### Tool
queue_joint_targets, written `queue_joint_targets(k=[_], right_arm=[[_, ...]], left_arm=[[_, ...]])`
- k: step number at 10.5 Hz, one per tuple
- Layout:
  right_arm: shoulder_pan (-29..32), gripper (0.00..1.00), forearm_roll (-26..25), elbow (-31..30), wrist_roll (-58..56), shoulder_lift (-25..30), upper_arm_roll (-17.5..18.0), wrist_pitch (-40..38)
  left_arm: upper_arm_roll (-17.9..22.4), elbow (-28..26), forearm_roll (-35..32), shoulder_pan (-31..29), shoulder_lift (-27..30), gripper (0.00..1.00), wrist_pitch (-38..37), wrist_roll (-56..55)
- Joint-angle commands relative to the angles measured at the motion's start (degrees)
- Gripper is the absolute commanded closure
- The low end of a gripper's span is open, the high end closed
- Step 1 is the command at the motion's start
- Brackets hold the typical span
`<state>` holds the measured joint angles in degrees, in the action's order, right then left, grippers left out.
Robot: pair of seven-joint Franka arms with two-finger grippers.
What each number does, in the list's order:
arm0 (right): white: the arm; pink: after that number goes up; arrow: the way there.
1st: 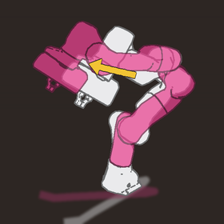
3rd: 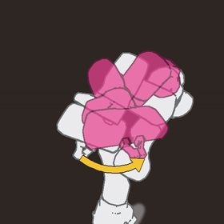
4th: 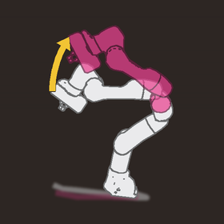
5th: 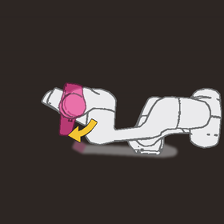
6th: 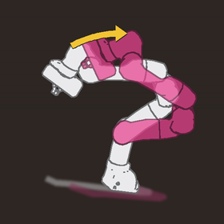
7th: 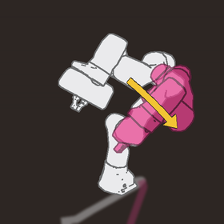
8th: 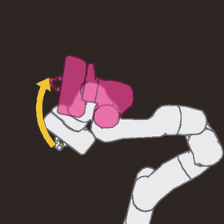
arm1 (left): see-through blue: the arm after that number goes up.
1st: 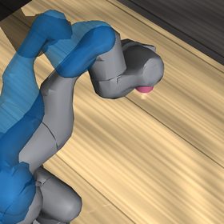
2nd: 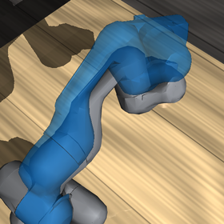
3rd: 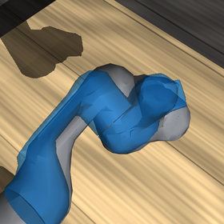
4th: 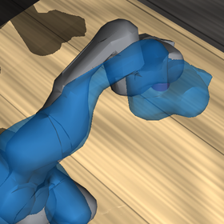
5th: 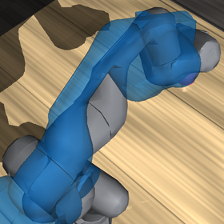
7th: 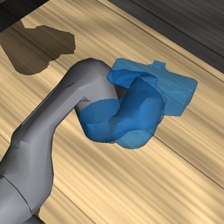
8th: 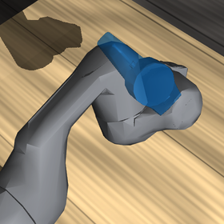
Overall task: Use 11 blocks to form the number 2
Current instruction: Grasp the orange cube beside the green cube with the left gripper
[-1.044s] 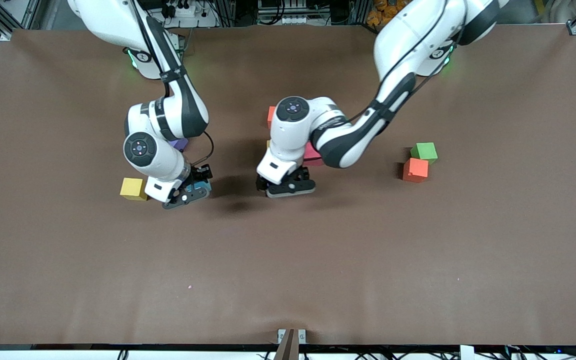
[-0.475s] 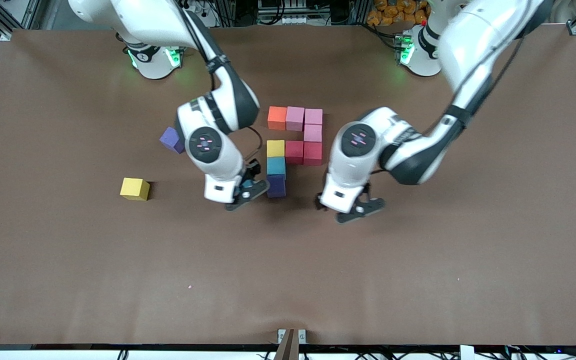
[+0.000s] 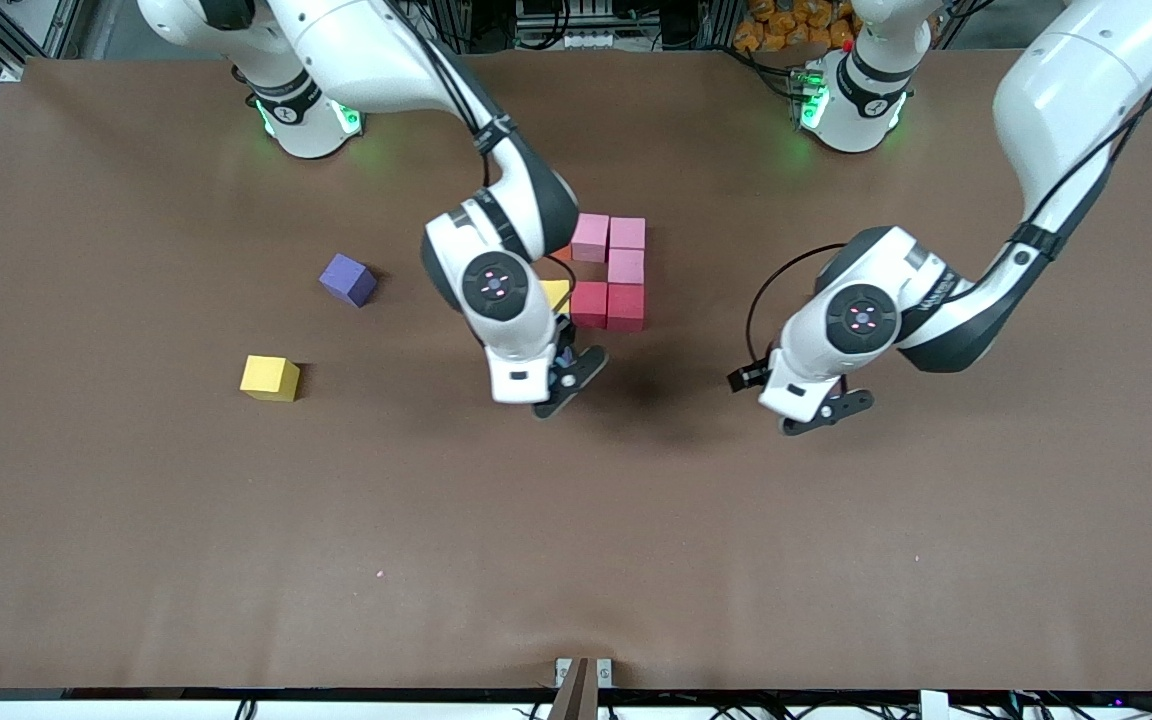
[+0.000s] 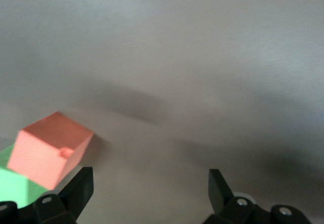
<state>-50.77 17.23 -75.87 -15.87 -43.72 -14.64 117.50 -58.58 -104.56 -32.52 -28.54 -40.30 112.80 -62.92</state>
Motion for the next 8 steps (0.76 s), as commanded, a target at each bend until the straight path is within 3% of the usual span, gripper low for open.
queue_joint_targets(k=[1, 3, 8], right_arm=[[-1.7, 0.62, -0.8, 6.78, -4.85, -4.26, -0.3, -1.39], [-1.79, 0.61, -0.8, 9.49, -11.86, -6.01, -0.22, -1.39], [-2.14, 0.61, -0.97, 13.82, -20.78, -9.45, 1.28, -2.18]], left_arm=[[-4.68, -5.37, -2.79, -7.63, 2.33, 0.0, -0.92, 2.78], [-6.54, -7.75, -3.77, -13.01, 2.25, 0.0, -0.92, 11.28], [-6.28, -11.44, -5.44, -16.36, 1.81, 0.0, -3.47, 29.06]])
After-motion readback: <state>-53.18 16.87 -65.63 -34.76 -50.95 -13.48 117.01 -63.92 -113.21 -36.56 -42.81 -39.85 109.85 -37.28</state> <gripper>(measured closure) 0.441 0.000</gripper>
